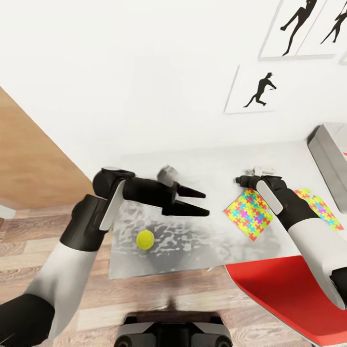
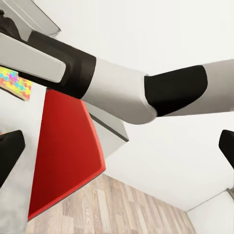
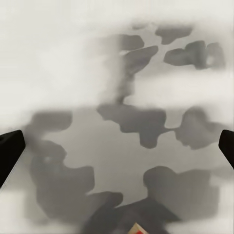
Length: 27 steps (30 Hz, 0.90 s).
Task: Put all the toys in the child's room - the three board games (two on the bed and one on the table), the two jigsaw puzzles on the table, and the tennis ball on the table - inside the toy box on the table in the child's room.
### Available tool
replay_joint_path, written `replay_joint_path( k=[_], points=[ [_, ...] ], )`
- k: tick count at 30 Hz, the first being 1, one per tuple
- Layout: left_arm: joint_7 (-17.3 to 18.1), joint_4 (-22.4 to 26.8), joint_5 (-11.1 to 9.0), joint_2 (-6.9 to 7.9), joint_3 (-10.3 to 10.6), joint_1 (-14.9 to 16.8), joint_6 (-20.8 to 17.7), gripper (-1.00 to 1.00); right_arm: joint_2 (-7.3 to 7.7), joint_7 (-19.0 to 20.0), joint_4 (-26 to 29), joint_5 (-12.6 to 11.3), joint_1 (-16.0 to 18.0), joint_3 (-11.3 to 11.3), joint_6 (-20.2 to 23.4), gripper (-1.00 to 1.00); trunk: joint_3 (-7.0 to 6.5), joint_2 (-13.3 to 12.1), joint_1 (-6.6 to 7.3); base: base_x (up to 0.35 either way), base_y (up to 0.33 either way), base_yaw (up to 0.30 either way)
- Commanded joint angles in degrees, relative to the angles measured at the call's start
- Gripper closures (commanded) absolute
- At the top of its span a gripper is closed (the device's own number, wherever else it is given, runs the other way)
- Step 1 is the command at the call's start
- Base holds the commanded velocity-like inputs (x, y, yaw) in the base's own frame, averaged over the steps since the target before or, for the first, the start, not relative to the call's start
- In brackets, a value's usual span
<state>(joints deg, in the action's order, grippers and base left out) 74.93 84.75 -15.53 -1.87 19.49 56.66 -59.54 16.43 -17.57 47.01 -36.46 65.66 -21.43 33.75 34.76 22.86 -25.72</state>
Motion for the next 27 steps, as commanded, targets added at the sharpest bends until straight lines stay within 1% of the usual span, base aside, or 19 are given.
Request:
replay_joint_path(
  k=[1,6,8,10,12,15,20,27],
  points=[
    [0.07,-0.03,-0.19,0.17,-0.23,0.18,-0.46,-1.00,0.09,-0.45,-3.77,-0.80,0.01,-0.32,0.09,-1.00,0.14,0.06,-0.06,0.000,0.000,0.000],
    [0.37,-0.02,-0.43,1.42,-2.20,0.59,-0.46,-1.00,0.13,-0.45,-3.77,-0.80,0.01,-0.29,0.09,-1.00,0.37,0.06,-0.06,0.000,0.000,0.000],
    [1.19,-0.02,-0.49,1.71,-2.82,0.62,-0.46,-1.00,0.19,-0.45,-3.77,-0.80,0.00,-0.28,0.09,-1.00,0.46,0.06,-0.06,0.000,0.000,0.000],
    [2.77,-0.02,-0.47,1.89,-3.22,0.64,-0.46,-1.00,0.68,-0.45,-3.77,-0.80,0.00,-0.32,0.09,-1.00,0.54,0.06,-0.06,0.000,0.000,0.000],
    [3.63,-0.02,-0.47,1.94,-3.38,0.64,-0.46,-1.00,1.15,-0.45,-3.77,-0.80,0.01,-0.35,0.09,-1.00,0.63,0.06,-0.06,-0.007,0.000,0.000],
    [4.05,-0.02,-0.46,2.01,-3.43,0.65,-0.46,-1.00,1.39,-0.45,-3.77,-0.80,0.01,-0.36,0.09,-1.00,0.75,0.06,-0.06,-0.108,0.000,0.000],
    [4.22,-0.02,-0.46,1.97,-3.47,0.65,-0.46,-1.00,1.48,-0.38,-3.77,-0.80,0.00,-0.36,0.09,-1.00,0.83,0.06,-0.06,-0.209,0.000,0.000],
    [4.26,-0.04,-0.44,1.96,-3.46,0.65,-0.46,-1.00,1.50,-0.36,-3.77,-0.80,0.01,-0.37,0.09,-1.00,0.84,0.06,-0.06,-0.059,0.000,0.000]
  ],
)
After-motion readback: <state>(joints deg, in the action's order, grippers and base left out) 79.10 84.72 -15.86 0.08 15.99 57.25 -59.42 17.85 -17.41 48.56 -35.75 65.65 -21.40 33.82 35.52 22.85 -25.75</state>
